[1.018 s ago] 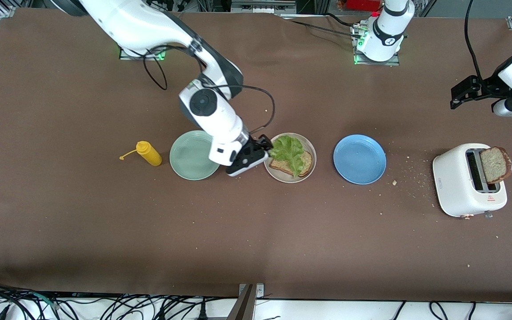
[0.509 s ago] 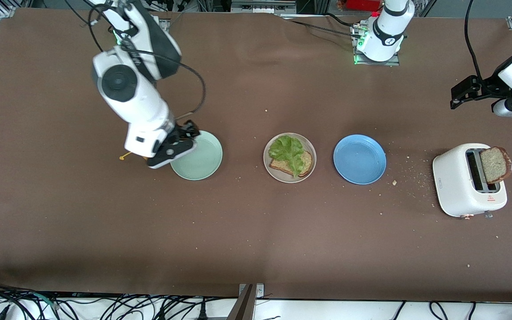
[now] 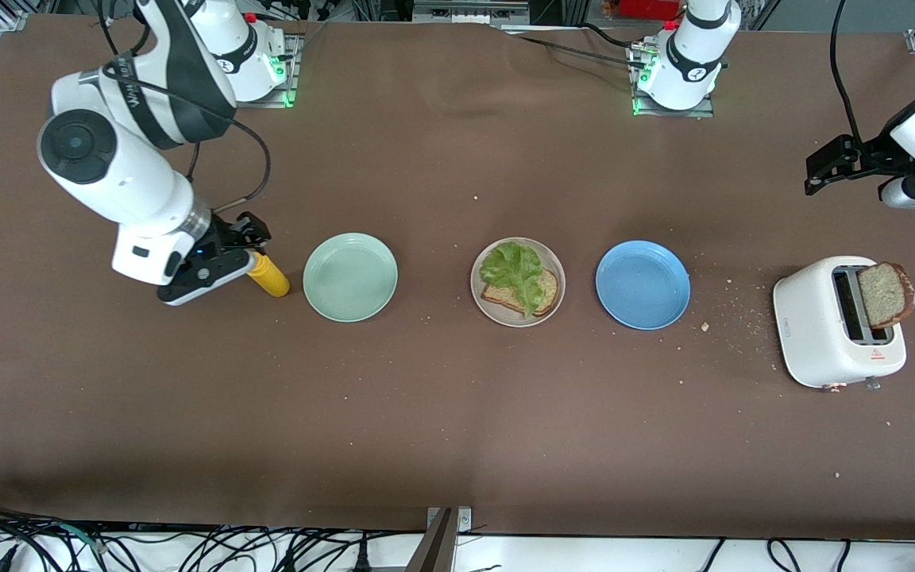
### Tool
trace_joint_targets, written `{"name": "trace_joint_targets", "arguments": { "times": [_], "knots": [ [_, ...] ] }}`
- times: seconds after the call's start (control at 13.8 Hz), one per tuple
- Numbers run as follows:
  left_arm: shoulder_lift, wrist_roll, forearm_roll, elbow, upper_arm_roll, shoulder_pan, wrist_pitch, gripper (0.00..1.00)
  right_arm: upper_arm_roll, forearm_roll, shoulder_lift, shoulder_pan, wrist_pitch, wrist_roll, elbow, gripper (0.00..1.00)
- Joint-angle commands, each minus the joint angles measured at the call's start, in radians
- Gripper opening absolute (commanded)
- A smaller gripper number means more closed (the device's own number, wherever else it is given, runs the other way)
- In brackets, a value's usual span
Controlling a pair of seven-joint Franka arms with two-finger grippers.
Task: Make sandwich in beige plate with both arms
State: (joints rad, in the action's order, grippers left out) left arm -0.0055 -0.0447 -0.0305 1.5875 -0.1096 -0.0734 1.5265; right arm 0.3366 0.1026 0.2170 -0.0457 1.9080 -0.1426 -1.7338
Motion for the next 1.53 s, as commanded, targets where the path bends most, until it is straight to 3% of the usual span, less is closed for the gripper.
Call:
{"name": "trace_joint_targets", "arguments": {
  "times": [0.0, 0.51, 0.8, 0.95, 1.16, 1.45],
  "knots": [
    [-0.005, 0.006, 0.017, -0.012, 0.001, -0.002, -0.008, 1.0, -0.076, -0.018, -0.06, -0.005, -0.021, -0.025, -0.024, 1.0],
    [-0.005, 0.006, 0.017, -0.012, 0.001, -0.002, -0.008, 1.0, -0.139, -0.026, -0.117, -0.003, -0.187, 0.158, 0.065, 1.0],
    [-0.005, 0.006, 0.017, -0.012, 0.001, -0.002, -0.008, 1.0, -0.22, -0.055, -0.117, 0.009, -0.315, 0.158, 0.167, 1.0],
    [-0.005, 0.006, 0.017, -0.011, 0.001, -0.002, -0.008, 1.0, -0.229, -0.061, -0.117, 0.013, -0.386, 0.159, 0.232, 1.0],
    [-0.005, 0.006, 0.017, -0.012, 0.001, -0.002, -0.008, 1.0, -0.33, -0.137, -0.117, 0.063, -0.394, 0.166, 0.232, 1.0],
    [-0.005, 0.006, 0.017, -0.012, 0.001, -0.002, -0.008, 1.0, -0.327, -0.142, -0.108, 0.037, -0.383, 0.167, 0.232, 1.0]
  ]
}}
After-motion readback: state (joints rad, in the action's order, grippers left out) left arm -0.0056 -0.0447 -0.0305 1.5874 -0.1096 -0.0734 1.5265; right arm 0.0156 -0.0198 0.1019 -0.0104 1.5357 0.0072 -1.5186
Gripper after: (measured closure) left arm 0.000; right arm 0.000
